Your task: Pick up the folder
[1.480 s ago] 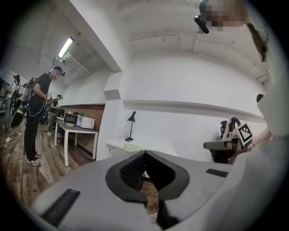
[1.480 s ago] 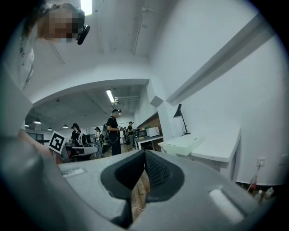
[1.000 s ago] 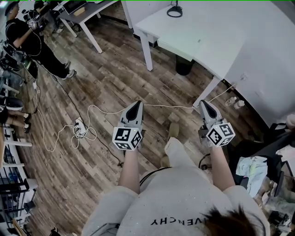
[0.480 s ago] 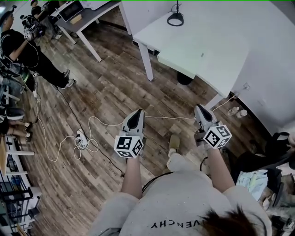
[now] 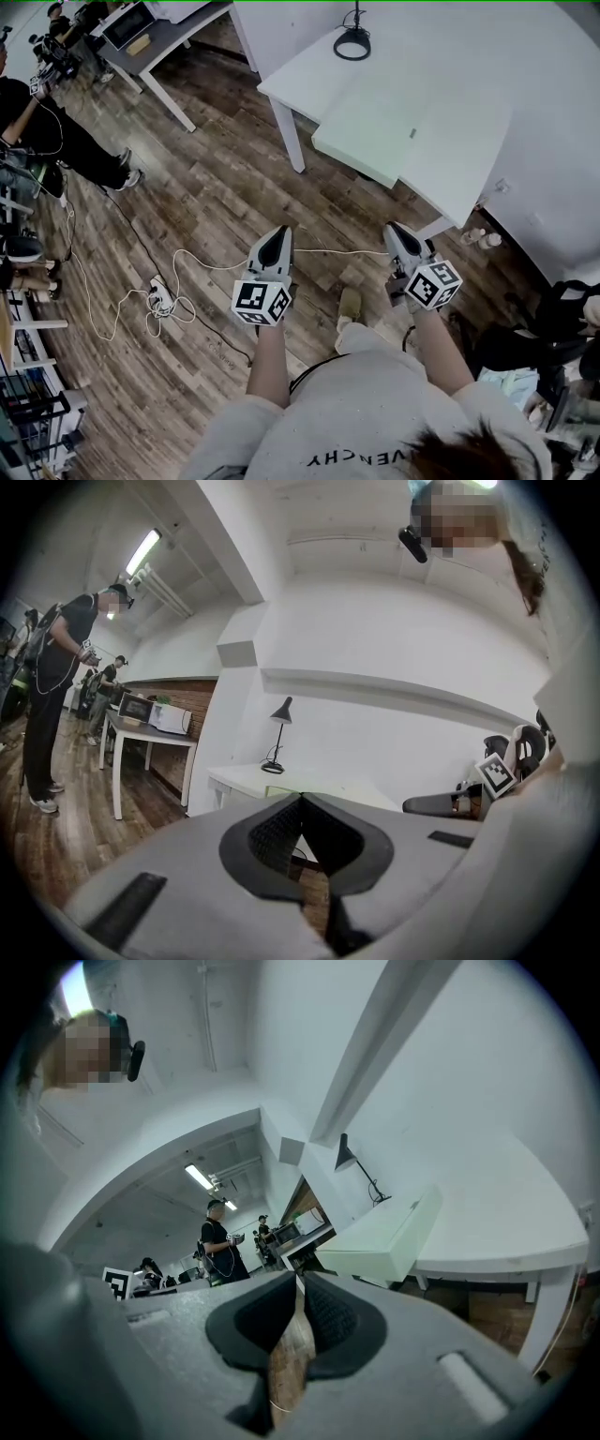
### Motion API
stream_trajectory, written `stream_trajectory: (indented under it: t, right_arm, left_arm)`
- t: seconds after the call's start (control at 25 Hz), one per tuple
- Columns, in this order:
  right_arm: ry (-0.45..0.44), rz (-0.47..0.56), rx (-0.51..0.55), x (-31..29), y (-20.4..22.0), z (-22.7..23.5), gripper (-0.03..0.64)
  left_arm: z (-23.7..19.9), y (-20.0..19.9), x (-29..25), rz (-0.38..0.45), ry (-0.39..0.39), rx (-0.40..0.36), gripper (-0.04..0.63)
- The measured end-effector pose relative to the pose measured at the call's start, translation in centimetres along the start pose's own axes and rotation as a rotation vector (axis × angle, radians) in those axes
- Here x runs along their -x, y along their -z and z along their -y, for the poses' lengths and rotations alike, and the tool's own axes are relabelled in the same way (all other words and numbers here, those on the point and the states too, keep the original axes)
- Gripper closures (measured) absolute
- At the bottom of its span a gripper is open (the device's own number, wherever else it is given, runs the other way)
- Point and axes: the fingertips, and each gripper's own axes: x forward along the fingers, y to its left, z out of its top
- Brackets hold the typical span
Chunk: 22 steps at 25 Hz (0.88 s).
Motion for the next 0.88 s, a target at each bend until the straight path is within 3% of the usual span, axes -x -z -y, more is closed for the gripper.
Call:
stream_trajectory:
  t: [0.52,0.88]
  right_arm:
    - [-0.015,-0.055,-0.093,-6.0,0.6,4.3,0.586]
    - [0.049,0.004,-0.336,-11.4,2.0,5.8,0.57]
  left_arm:
    - [-2.6,0.8,-8.3,-0.015,0.006,0.012,0.597]
    - [-5.4,1.8,-11.8,-0.047,0.05,0.023,0.597]
